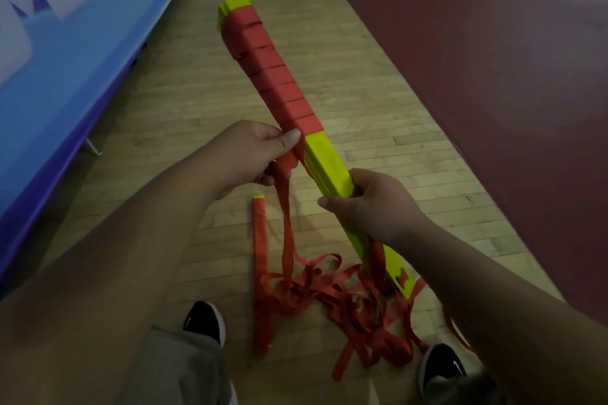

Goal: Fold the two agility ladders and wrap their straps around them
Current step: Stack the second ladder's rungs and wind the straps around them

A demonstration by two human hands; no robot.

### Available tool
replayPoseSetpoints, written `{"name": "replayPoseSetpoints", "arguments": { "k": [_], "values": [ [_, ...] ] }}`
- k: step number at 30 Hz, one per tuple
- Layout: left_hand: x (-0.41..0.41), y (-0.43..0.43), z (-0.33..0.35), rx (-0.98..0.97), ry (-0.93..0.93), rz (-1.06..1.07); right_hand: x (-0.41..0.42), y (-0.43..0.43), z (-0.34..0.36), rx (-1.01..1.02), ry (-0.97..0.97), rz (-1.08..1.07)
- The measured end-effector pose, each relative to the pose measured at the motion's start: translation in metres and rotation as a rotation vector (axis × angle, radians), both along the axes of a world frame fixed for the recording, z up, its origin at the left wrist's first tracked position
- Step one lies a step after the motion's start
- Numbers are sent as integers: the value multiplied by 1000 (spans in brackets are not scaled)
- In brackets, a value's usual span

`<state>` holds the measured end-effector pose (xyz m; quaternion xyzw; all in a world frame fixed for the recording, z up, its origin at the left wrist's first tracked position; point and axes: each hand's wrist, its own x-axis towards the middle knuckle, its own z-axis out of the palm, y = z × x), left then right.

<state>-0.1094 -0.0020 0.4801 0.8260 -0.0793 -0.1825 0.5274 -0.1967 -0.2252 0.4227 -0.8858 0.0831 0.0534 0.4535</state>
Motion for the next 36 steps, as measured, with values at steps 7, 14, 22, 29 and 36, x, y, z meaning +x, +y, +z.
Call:
{"name": "replayPoseSetpoints", "arguments": {
  "k": [7,14,22,29,36],
  "values": [
    [0,-5,-3,-17,226,147,0,1,0,-161,3,-12],
    [-5,-11,-11,10,305,161,-1,7,-9,-330,29,-1],
    [-7,-16,-17,-93,403,165,-4,9,-10,-263,54,30],
    [-6,-15,-17,-144,424,180,-6,9,-6,90,228,210],
    [1,-15,-19,-52,274,201,-7,6,-3,349,212,187]
  ]
}}
